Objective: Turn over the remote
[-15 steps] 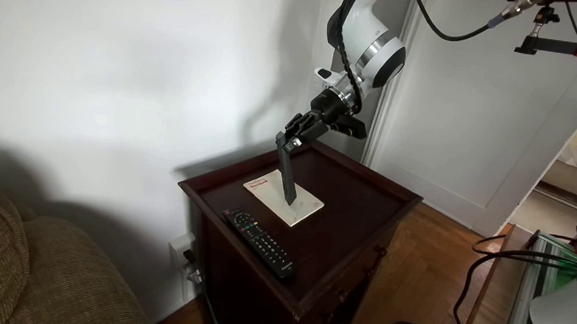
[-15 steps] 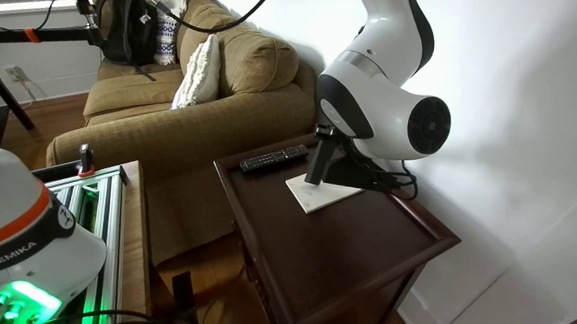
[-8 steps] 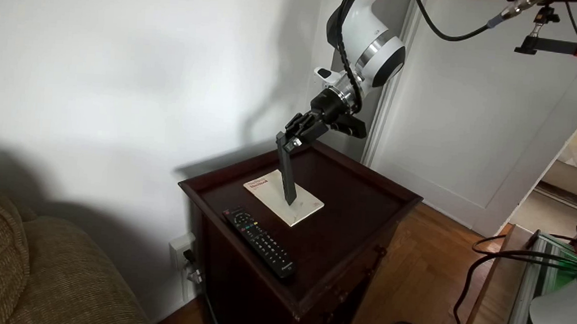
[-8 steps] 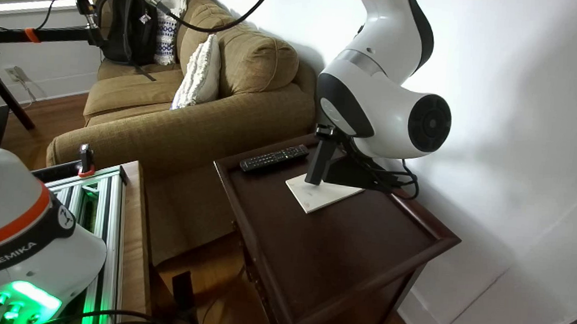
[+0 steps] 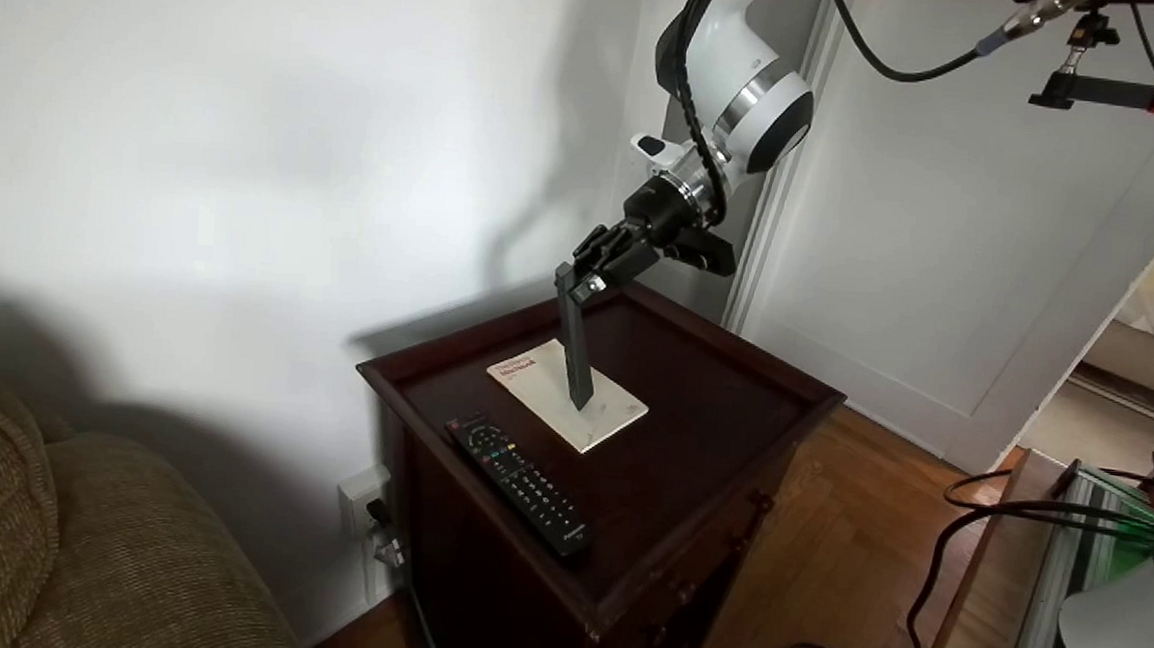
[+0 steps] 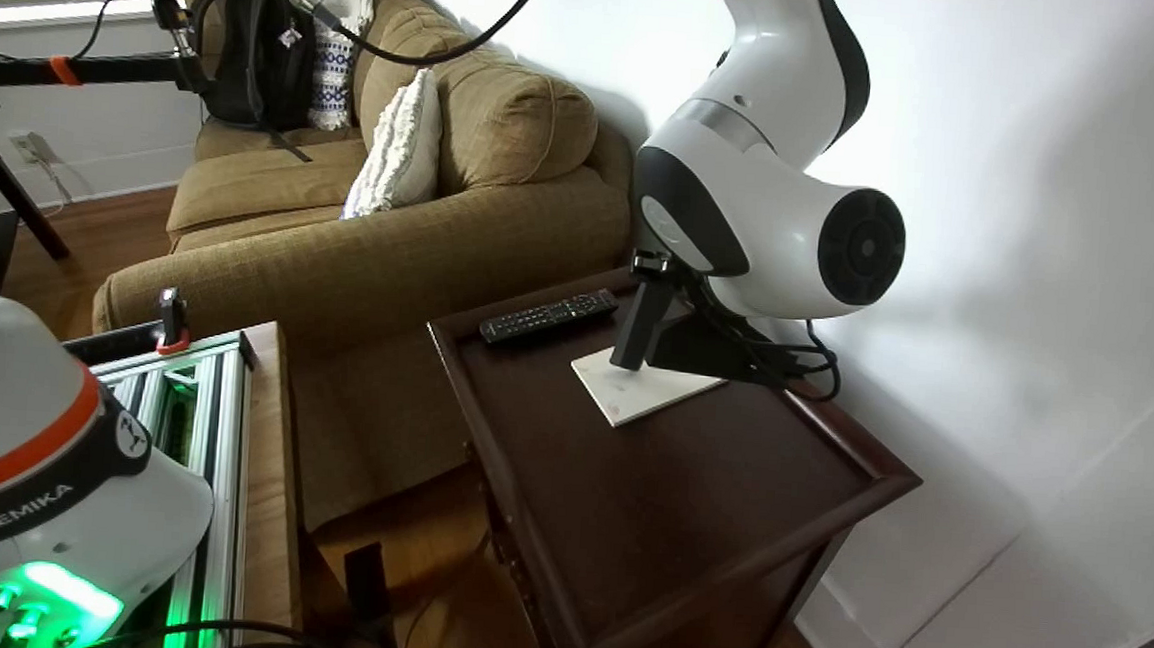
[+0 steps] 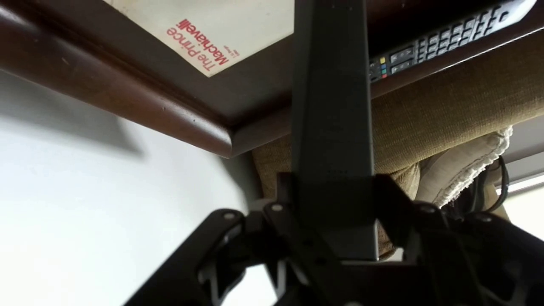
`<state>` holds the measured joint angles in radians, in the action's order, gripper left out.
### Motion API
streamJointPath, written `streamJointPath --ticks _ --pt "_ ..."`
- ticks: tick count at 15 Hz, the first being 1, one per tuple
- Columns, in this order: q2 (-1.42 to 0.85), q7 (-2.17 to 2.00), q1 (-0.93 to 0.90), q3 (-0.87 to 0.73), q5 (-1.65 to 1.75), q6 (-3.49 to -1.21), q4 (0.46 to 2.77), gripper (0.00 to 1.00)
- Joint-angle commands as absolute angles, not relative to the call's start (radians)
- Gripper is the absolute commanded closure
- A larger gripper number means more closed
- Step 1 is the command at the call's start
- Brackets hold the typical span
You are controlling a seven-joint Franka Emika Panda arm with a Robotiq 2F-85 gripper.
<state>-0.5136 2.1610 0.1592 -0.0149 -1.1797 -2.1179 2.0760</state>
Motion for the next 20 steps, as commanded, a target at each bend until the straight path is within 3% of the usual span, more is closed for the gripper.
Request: streamJointPath --ticks 1,2,3,5,6,7,9,13,17,19,20 --pt "-0.533 2.195 0.134 -0.044 -1.162 -2.187 2.092 0.61" --pt "-0.532 2.195 0.134 -0.045 -1.162 -2.188 2.093 0.56" --pt "-0.532 2.195 0.134 -0.046 -1.162 -2.188 2.094 0.59" --pt "-0.530 2.195 0.133 -0.048 -1.162 -2.190 2.096 0.74" --pt "-0.529 2.195 0.133 -0.049 -1.161 -2.190 2.097 0.74" --pt "-0.528 2.195 0.132 -0.049 -1.161 -2.191 2.098 0.59" --pt "-0.527 2.195 0.132 -0.051 -1.160 -2.192 2.099 0.51" --pt "-0.534 2.201 0.131 -0.051 -1.154 -2.251 2.108 0.20" --pt "-0.544 2.217 0.135 -0.042 -1.156 -2.315 2.125 0.03" --pt "-0.546 2.215 0.133 -0.041 -1.151 -2.334 2.126 0.00" --pt "-0.547 2.213 0.132 -0.040 -1.151 -2.340 2.127 0.03"
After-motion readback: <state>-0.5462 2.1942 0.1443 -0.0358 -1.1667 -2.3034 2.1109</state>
